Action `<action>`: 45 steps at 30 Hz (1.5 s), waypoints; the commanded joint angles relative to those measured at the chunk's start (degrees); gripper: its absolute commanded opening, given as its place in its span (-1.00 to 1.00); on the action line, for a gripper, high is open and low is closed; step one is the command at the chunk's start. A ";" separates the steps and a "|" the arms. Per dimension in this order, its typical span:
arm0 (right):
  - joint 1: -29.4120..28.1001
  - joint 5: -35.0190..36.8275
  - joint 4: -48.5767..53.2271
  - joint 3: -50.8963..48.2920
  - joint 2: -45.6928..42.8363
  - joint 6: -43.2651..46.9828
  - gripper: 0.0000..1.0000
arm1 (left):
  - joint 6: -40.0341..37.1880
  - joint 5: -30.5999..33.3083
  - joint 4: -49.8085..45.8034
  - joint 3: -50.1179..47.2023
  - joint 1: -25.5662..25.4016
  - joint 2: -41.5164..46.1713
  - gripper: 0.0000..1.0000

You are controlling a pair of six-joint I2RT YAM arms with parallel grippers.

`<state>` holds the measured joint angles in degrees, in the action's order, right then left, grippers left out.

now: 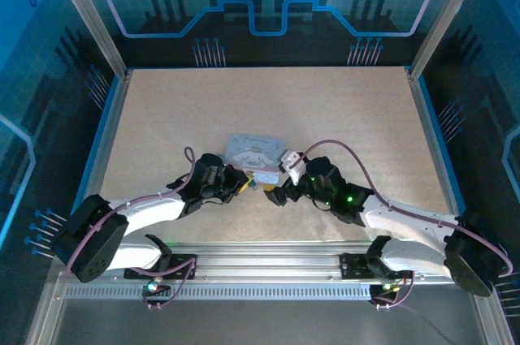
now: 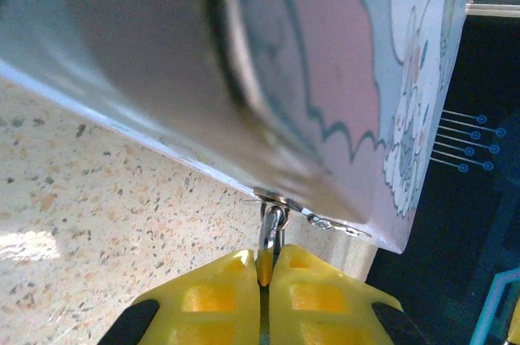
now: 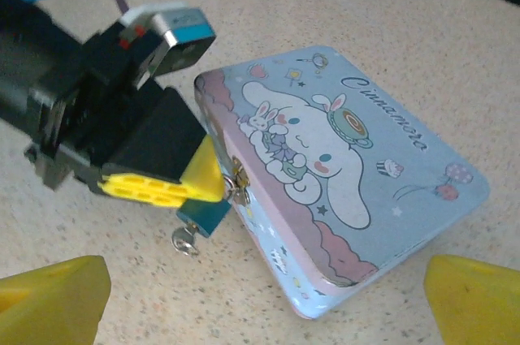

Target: Unlock a padlock with a key

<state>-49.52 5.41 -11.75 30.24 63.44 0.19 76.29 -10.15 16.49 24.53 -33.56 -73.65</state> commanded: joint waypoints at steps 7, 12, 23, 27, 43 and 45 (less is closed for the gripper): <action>-9.18 10.06 -5.83 -0.89 5.96 27.99 1.00 | 6.62 1.10 -8.31 2.71 -0.31 4.54 -1.00; -12.90 13.60 -8.37 0.52 11.41 30.84 1.00 | 8.53 1.21 -8.32 2.19 -0.34 5.70 -1.00; -14.91 14.57 -13.40 3.60 19.45 25.01 0.45 | 8.83 1.43 -8.93 1.99 -0.33 7.07 -1.00; -14.99 15.22 -13.57 4.20 20.80 24.01 0.28 | 8.96 1.31 -8.63 1.87 -0.36 7.11 -1.00; -15.51 15.65 -14.46 6.29 24.10 22.23 -0.17 | 9.29 1.19 -8.06 1.50 -0.30 7.08 -1.00; -15.53 16.00 -14.77 6.37 24.32 22.23 -0.23 | 9.24 1.20 -7.96 1.48 -0.35 7.11 -1.00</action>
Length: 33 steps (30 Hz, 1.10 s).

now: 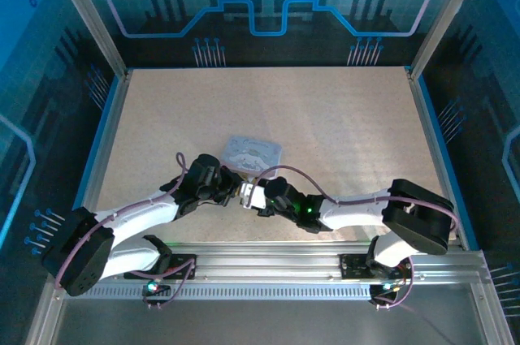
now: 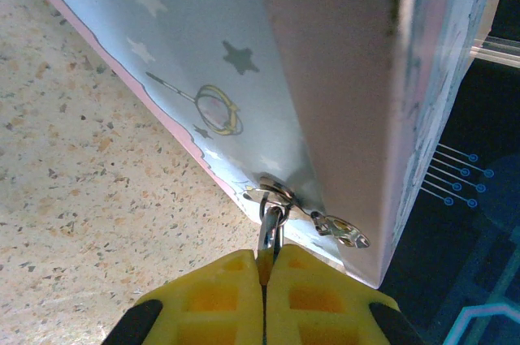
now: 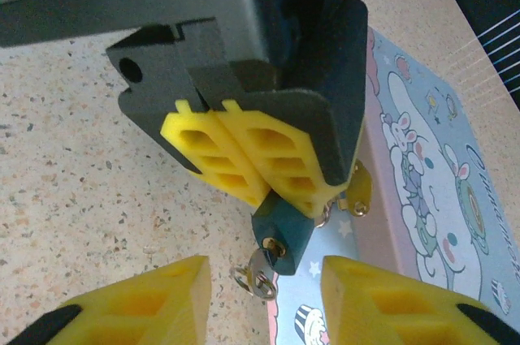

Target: Unlock a padlock with a key

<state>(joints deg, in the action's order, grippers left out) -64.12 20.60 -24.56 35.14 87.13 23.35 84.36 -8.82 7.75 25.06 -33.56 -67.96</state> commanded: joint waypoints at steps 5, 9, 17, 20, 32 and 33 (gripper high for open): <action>-0.92 1.31 -2.09 1.34 0.98 -1.18 -0.39 | 1.18 -0.10 0.77 0.88 -0.35 1.35 -1.00; -0.96 1.86 -2.21 1.47 1.45 -1.52 -0.44 | 1.25 -0.14 0.78 0.92 -0.33 1.34 -1.00; -0.95 2.51 -2.33 1.91 2.34 -1.73 -0.64 | 1.25 -0.18 0.86 0.97 -0.36 1.32 -1.00; -0.99 2.69 -2.59 1.95 2.51 -1.95 -0.72 | 1.30 -0.23 0.84 0.96 -0.30 1.12 -1.00; -1.00 5.33 -4.02 1.78 3.15 -3.74 -1.00 | 1.53 -0.42 1.04 1.00 -0.34 0.88 -1.00; -1.01 5.39 -4.08 1.82 3.22 -3.91 -1.00 | 1.53 -0.41 1.04 0.96 -0.32 0.86 -1.00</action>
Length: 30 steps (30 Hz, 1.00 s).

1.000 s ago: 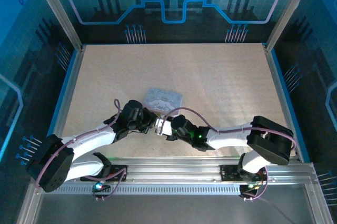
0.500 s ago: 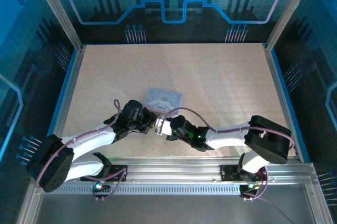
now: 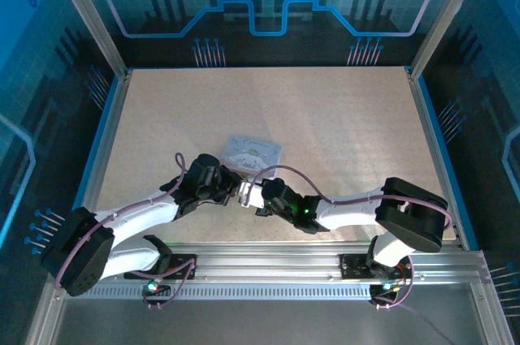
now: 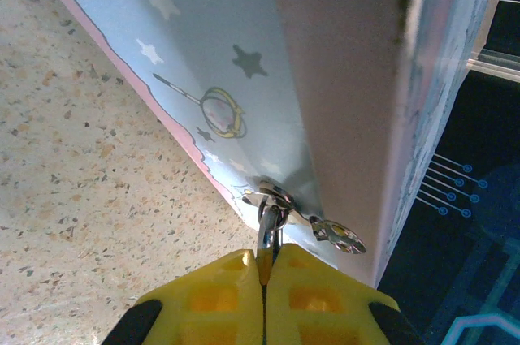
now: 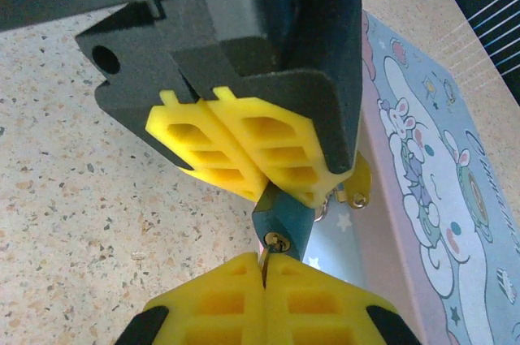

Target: Unlock a padlock with a key

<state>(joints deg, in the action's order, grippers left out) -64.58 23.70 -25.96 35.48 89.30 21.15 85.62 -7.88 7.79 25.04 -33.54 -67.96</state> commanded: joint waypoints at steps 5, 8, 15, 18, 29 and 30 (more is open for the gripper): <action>-0.52 2.78 -3.00 1.47 1.32 -4.23 -1.00 | 0.42 -1.43 1.15 1.08 -0.31 0.64 -1.00; -0.50 3.23 -3.16 1.61 1.49 -5.92 -1.00 | 0.48 -1.59 1.35 1.15 -0.36 0.37 -1.00; -0.48 3.46 -3.33 1.69 1.23 -12.77 -1.00 | 0.64 -1.66 1.52 0.95 -0.36 0.03 -1.00; -0.46 3.17 -3.27 1.78 1.14 -17.23 -1.00 | 0.68 -1.50 1.49 0.85 -0.34 0.07 -1.00; 1.79 -3.09 -2.26 2.29 0.18 -35.91 -1.00 | 0.75 -1.50 1.78 0.41 -0.37 0.03 -1.00; 2.06 -4.16 -2.43 2.18 0.18 -37.63 -1.00 | 0.73 -1.47 1.87 0.41 -0.36 0.11 -1.00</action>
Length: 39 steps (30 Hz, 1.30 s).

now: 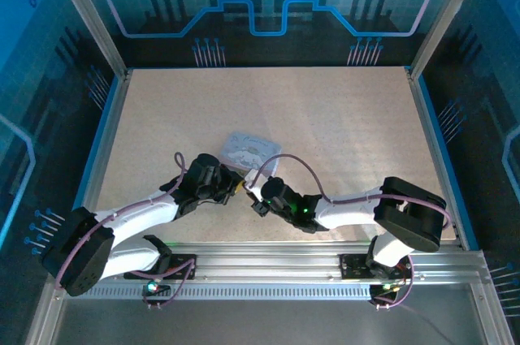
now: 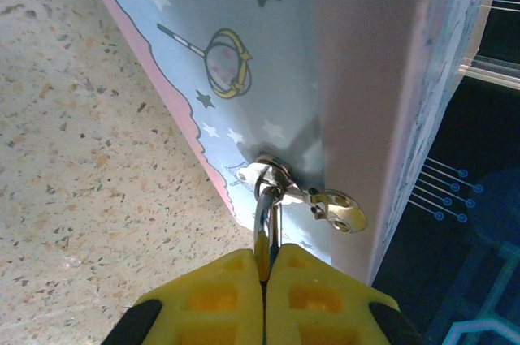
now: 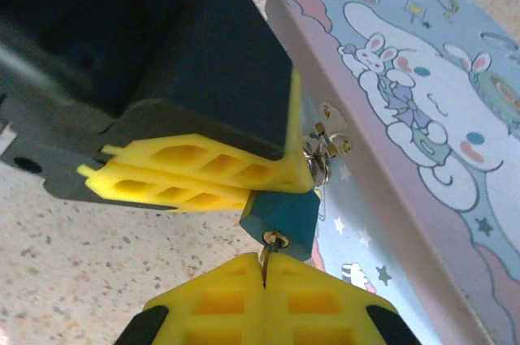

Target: Unlock a padlock with a key

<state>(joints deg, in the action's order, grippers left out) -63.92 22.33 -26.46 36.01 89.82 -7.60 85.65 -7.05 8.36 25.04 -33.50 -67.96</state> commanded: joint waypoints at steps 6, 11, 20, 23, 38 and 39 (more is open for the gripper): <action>2.95 -7.69 -4.00 0.42 -0.87 -20.88 -1.00 | 0.56 -2.27 1.29 0.22 -0.37 0.06 -1.00; 4.68 -12.43 -7.56 -1.22 -0.46 -29.54 -1.00 | 0.53 -2.30 1.39 0.11 -0.35 0.02 -1.00; 5.22 -13.96 -8.15 -0.51 1.37 -34.44 -1.00 | 0.34 -2.11 1.48 -0.06 -0.42 -0.06 -1.00; 5.12 -11.52 -9.30 -2.18 1.55 -35.35 -1.00 | -0.18 -1.92 0.99 0.23 -0.42 0.02 -1.00; 5.19 -10.46 -11.62 -5.44 2.73 -38.15 -1.00 | -7.21 0.40 -6.53 2.22 0.26 0.40 0.03; 5.29 -10.55 -12.17 -5.92 2.88 -38.65 -1.00 | -8.35 0.90 -7.95 2.83 0.35 0.80 0.05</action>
<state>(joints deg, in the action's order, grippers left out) -59.18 10.44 -35.90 31.27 91.90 -44.14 81.28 -6.26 4.86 25.30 -33.47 -68.10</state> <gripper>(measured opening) 0.051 0.520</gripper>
